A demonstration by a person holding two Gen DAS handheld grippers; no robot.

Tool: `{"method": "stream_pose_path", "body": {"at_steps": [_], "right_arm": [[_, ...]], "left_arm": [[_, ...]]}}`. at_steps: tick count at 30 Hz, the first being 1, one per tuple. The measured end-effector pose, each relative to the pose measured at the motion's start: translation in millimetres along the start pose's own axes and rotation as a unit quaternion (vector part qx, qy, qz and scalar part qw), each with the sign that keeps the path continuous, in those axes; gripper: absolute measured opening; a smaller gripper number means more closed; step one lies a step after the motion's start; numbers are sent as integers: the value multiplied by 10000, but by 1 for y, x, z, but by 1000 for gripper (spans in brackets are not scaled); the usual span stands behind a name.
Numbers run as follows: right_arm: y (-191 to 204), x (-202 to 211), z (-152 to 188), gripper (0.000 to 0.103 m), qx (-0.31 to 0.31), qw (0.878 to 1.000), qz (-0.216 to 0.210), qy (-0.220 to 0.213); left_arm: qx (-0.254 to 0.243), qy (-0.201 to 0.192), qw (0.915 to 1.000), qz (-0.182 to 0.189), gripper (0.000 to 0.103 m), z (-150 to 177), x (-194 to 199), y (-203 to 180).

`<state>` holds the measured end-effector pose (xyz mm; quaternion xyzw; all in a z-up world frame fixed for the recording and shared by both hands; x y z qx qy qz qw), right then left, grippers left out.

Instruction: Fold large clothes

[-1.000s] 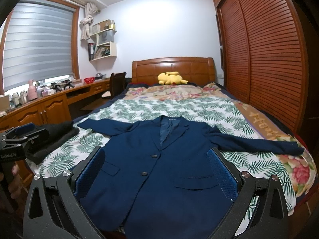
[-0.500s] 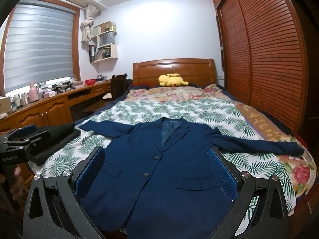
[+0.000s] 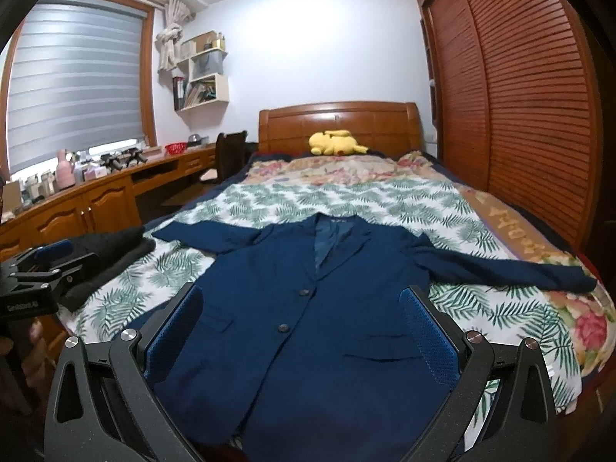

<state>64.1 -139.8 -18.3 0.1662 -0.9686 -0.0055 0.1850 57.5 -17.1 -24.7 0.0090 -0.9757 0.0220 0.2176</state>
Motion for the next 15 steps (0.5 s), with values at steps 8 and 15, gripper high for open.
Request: {"method": "stream_pose_path", "body": {"at_steps": [8, 15], "right_arm": [[0, -30, 9, 103, 44, 9998, -124, 162], [7, -59, 9, 103, 211, 9991, -301, 192]], "left_arm": [[15, -249, 9997, -44, 103, 8, -26, 23], [-199, -44, 9993, -301, 103, 11, -48, 48]]}}
Point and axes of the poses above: each gripper's, at about its wrist camera, not at the fingertips, and x roughly against the way its jaws point, y to its left, z to its underside, the point moved 5 cm from there along -x, roughly the way its jaws point
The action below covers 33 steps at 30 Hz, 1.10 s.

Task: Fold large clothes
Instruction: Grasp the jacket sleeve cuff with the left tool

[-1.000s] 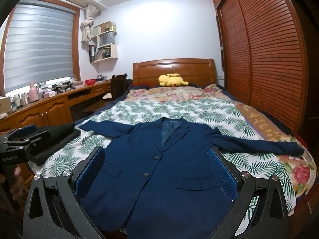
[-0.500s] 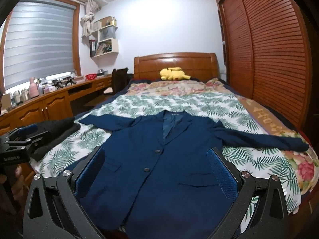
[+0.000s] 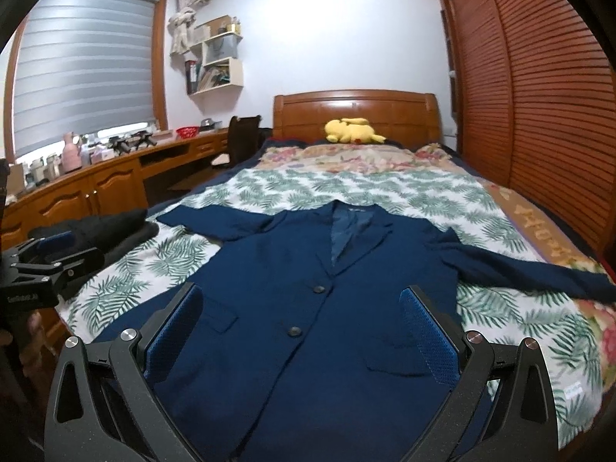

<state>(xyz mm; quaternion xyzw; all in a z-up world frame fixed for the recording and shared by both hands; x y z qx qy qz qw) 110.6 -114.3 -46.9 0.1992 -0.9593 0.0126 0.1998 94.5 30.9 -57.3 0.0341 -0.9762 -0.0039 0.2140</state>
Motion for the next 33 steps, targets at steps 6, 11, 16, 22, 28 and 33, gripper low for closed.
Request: {"method": "stream_pose_path", "body": {"at_steps": [6, 11, 16, 22, 28, 33], "right_arm": [[15, -39, -14, 103, 255, 9995, -197, -15], [27, -68, -19, 103, 342, 9988, -363, -26], [35, -106, -17, 103, 307, 9979, -559, 104], [44, -149, -17, 103, 344, 9963, -718, 317], [43, -198, -20, 103, 385, 9946, -828, 492], [40, -241, 0, 103, 521, 9904, -905, 907]], "left_arm": [[-353, 345, 9983, -310, 103, 2, -13, 25], [-368, 835, 9953, -309, 103, 15, -30, 43], [-95, 1113, 9934, -261, 103, 31, -58, 62], [-25, 1446, 9893, -169, 103, 27, -89, 85], [-227, 1527, 9880, -96, 103, 1, -123, 99], [-254, 1709, 9849, 129, 103, -17, -166, 105]]}}
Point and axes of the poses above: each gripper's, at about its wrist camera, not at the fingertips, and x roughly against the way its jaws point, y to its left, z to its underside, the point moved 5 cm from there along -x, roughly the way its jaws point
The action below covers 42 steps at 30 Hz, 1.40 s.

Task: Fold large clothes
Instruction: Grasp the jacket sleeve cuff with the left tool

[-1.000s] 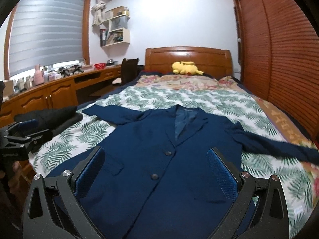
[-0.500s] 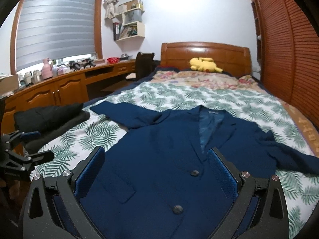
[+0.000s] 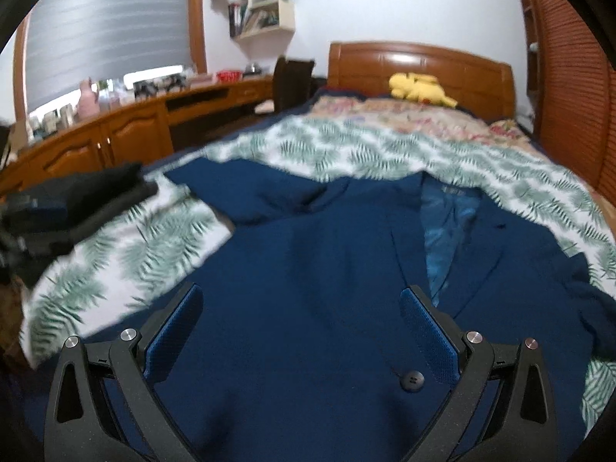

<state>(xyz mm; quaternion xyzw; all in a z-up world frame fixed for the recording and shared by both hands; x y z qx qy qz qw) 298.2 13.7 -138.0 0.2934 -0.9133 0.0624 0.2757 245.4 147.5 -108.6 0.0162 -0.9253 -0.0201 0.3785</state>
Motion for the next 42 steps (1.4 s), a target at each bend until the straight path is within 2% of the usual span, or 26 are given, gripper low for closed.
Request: {"method": "stream_pose_path", "body": {"at_steps": [3, 9, 13, 14, 17, 19, 20, 23, 27, 31, 34, 36, 38, 39, 42], "right_arm": [[-13, -20, 12, 103, -210, 9992, -115, 330], [-21, -22, 16, 103, -366, 9984, -241, 354], [-25, -27, 20, 103, -475, 9977, -215, 444], [-25, -28, 21, 103, -471, 9976, -204, 469], [-24, -32, 23, 103, -422, 9977, -144, 512], [-23, -33, 24, 103, -381, 9979, -93, 518], [-22, -35, 24, 103, -341, 9980, -78, 533], [-21, -36, 26, 103, -297, 9979, -65, 567], [-21, -37, 27, 103, -317, 9978, -72, 578], [-21, -37, 28, 103, -351, 9976, -80, 595], [-20, -37, 28, 103, -354, 9975, -80, 600], [-20, -37, 28, 103, -352, 9976, -79, 598], [-20, -37, 28, 103, -351, 9976, -79, 596], [-21, -37, 28, 103, -350, 9976, -78, 595], [-21, -37, 27, 103, -349, 9977, -59, 577]], "left_arm": [[62, 67, 10000, 18, 103, -17, -24, 9], [294, 35, 9995, -120, 102, -55, -79, 35], [529, 162, 9981, -278, 96, -64, -117, 58], [613, 228, 9972, -369, 91, -66, -127, 65], [843, 343, 9947, -487, 89, -77, -146, 80], [917, 354, 9937, -536, 83, -82, -157, 88], [954, 393, 9930, -566, 75, -82, -161, 91], [1231, 575, 9888, -614, 64, -79, -178, 105], [1710, 818, 9806, -505, 63, -63, -196, 117], [1987, 860, 9758, -295, 62, -58, -207, 118], [2000, 868, 9757, -230, 47, -62, -211, 117], [1934, 893, 9770, -116, 16, -67, -216, 113], [1851, 873, 9786, -210, 4, -75, -217, 110], [1801, 863, 9796, -240, 0, -79, -218, 109], [1508, 725, 9850, -416, 0, -94, -205, 97]]}}
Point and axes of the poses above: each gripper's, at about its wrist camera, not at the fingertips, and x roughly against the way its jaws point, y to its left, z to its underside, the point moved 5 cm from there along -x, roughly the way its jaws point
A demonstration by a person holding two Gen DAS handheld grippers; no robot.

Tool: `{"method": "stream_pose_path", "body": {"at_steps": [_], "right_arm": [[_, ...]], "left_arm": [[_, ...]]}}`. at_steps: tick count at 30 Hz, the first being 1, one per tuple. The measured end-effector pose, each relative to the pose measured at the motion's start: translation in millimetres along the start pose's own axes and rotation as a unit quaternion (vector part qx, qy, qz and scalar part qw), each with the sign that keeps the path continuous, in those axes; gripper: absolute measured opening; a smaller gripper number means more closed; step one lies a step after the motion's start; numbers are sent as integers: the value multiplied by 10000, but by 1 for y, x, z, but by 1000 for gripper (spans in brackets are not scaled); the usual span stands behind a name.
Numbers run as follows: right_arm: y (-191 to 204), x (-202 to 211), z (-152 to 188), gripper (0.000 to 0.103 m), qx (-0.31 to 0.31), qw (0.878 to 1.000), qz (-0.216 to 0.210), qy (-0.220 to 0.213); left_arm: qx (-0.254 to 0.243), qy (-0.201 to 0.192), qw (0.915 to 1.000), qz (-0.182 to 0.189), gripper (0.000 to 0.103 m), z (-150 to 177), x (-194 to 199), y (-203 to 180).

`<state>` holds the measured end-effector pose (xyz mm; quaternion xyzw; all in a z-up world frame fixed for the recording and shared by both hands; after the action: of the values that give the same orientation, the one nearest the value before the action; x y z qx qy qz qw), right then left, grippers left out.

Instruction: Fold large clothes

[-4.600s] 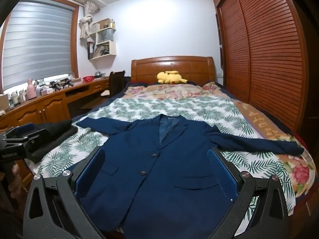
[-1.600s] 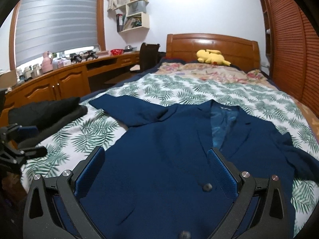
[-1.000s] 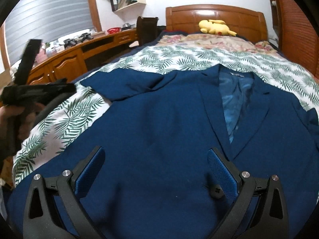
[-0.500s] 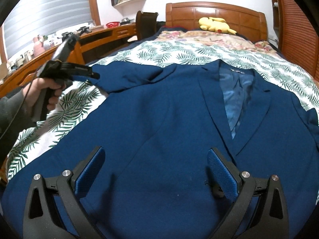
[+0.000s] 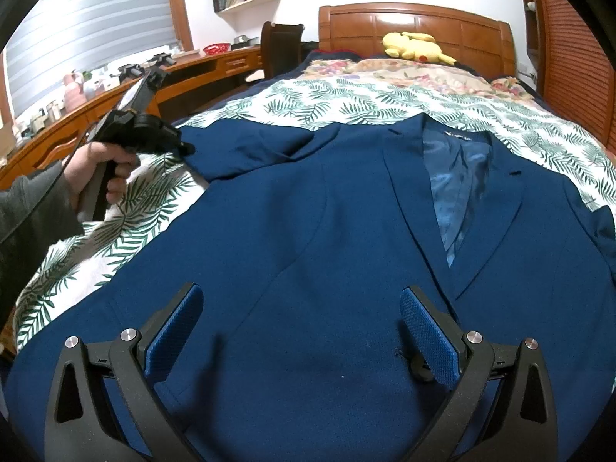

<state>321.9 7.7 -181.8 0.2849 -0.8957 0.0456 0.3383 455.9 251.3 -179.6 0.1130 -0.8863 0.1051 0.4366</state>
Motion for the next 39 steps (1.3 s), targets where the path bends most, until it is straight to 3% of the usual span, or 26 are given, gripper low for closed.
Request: {"method": "stream_pose_path", "body": {"at_steps": [9, 14, 19, 30, 39], "right_arm": [[-5, 11, -3, 103, -132, 9997, -35, -191], [-9, 23, -6, 103, -143, 9995, 2, -298], [-12, 27, -7, 103, -114, 9993, 64, -343], [-6, 20, -4, 103, 73, 9995, 130, -275], [1, 17, -2, 103, 234, 9992, 223, -242]], "left_arm": [[-958, -523, 9934, 356, 0, 2, 104, -99], [-1361, -384, 9893, 358, 0, 23, 132, -133], [-1541, -185, 9868, 459, 7, 54, 143, -141], [-1670, -125, 9847, 486, 35, 102, 144, -96], [-1158, 10, 9933, -67, 44, 94, 86, -21]]}}
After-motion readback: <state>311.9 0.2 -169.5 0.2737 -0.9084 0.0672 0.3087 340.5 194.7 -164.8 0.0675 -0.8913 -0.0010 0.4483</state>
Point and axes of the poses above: each gripper's, at about its wrist camera, not at the fingertips, and x roughly against the way its jaws point, y to its left, z to its underside, the point moved 5 cm from there along -x, roughly the way its jaws point
